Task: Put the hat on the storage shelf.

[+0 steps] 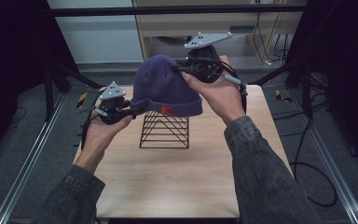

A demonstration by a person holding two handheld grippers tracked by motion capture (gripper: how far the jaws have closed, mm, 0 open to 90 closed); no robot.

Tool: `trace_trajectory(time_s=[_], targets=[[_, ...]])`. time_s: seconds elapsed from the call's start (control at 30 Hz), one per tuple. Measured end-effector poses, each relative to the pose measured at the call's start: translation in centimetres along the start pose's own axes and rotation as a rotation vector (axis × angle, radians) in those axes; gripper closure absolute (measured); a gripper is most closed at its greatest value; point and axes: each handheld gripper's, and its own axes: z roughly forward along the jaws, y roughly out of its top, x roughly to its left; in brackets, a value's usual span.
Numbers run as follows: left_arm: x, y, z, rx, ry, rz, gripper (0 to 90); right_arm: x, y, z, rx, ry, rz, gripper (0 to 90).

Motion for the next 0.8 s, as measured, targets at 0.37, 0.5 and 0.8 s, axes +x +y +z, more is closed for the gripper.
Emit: trace_trajectory(time_s=[0.37,0.5,0.8], targets=[[1.3,-1.3,0.3,0.016,0.021,-0.026,67.3,-0.6,-1.4,2.6,0.038,-0.014,0.008,79.3],[1.6,-1.4,0.5,0.012,0.026,-0.027,66.7,-0.8,-1.6,3.1,0.037,-0.022,0.007,79.3],[1.9,-2.5,1.3,0.04,0.026,-0.037,66.0,-0.9,-2.9,4.5,0.082,-0.025,0.008,78.8]])
